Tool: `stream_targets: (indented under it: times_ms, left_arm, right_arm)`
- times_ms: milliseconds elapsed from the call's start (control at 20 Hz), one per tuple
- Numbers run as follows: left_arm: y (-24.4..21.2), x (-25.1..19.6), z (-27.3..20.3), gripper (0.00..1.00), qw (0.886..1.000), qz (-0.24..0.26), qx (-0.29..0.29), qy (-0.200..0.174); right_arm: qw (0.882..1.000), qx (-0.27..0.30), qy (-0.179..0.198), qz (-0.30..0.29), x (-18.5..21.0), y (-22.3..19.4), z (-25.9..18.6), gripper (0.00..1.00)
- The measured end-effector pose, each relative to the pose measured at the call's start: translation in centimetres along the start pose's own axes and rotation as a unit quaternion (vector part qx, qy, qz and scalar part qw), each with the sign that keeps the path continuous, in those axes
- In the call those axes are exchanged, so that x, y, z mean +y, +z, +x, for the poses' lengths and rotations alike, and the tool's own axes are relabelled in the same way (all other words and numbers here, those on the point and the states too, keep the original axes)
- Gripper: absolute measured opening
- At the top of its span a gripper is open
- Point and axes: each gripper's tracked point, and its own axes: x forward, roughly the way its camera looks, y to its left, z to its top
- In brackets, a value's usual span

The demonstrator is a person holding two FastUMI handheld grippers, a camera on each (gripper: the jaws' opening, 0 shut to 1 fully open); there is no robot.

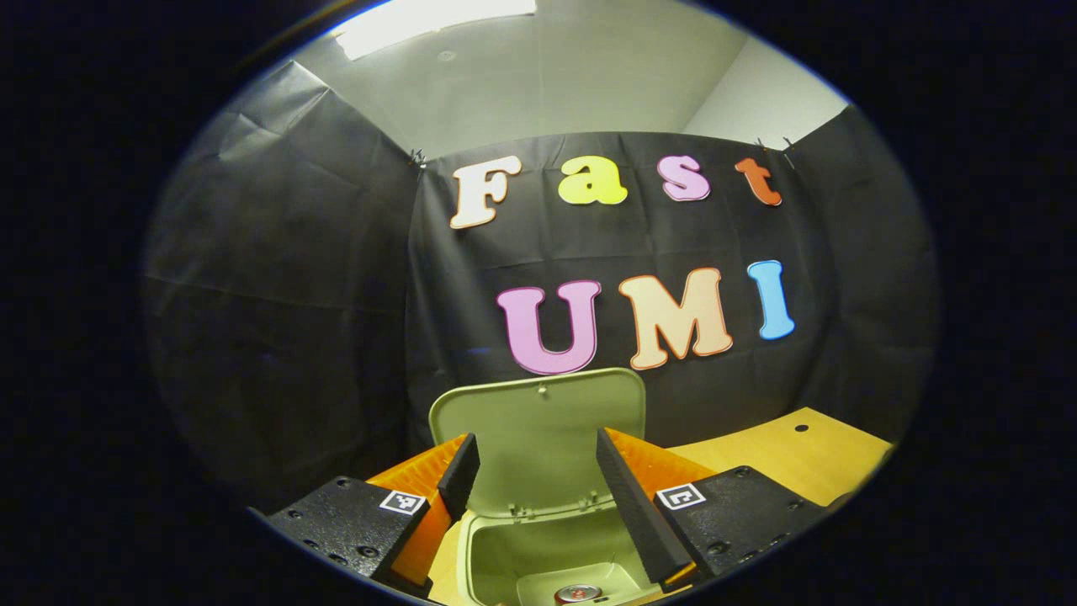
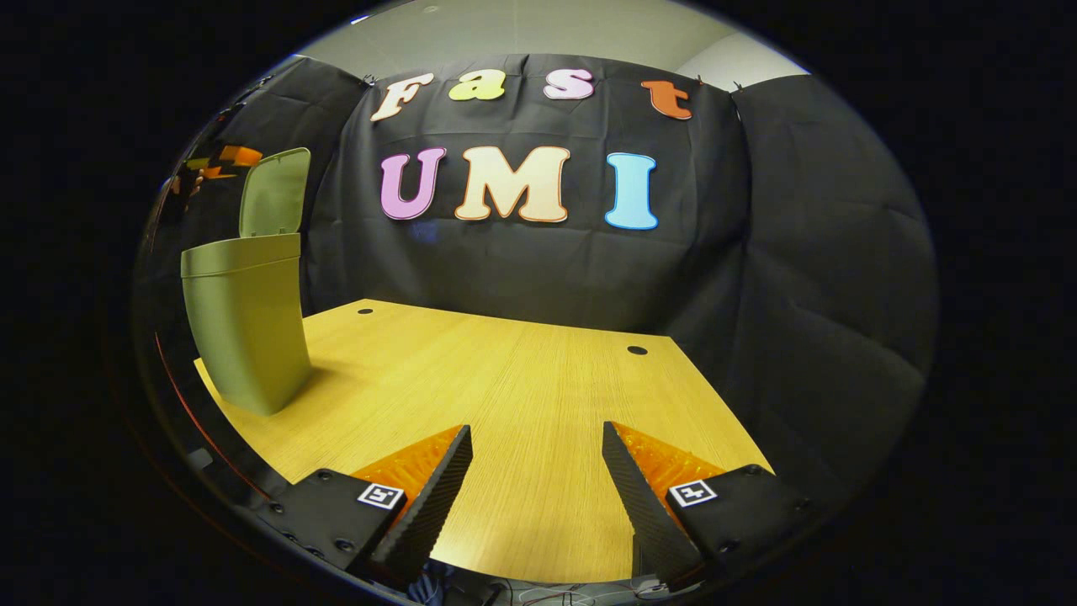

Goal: Press the lid of the desktop garbage bin to open it, pick up the crumpled paper on the desktop and throw it into the bin, then pick up the pop can on the desktop and drop it into the bin, and finally close the garbage bin lid.

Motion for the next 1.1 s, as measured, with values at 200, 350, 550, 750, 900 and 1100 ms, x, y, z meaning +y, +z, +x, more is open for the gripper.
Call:
stream_targets:
  times_ms: [200, 350, 550, 750, 900, 1100]
  left_arm:
    - [2.5, -1.4, 1.5, 0.86, 0.999, 0.025, -0.026, -0.001]
    - [3.9, -2.0, 3.0, 0.84, 0.998, 0.049, -0.044, 0.004]
    - [3.8, -2.2, 5.3, 0.85, 0.997, 0.069, -0.042, 0.009]
    - [3.0, -1.8, 7.5, 0.93, 0.997, 0.072, -0.032, 0.016]
    - [2.0, -2.2, 8.0, 0.93, 0.997, 0.071, -0.018, 0.007]
    - [2.0, -2.3, 7.7, 0.88, 0.998, 0.063, -0.015, -0.001]
  right_arm:
    - [1.000, -0.002, 0.001, 0.001, -0.1, 0.2, -0.1, 1.00]
    - [1.000, -0.003, -0.002, 0.002, -0.4, 0.2, -0.1, 0.98]
    - [1.000, 0.004, -0.008, 0.004, -0.6, -0.2, 0.2, 0.98]
    - [1.000, 0.014, -0.008, -0.006, -0.1, -0.8, 0.7, 0.98]
    - [1.000, 0.022, -0.001, -0.012, 0.5, -1.1, 1.2, 0.98]
    - [0.999, 0.032, 0.004, -0.016, 0.8, -1.6, 1.7, 0.98]
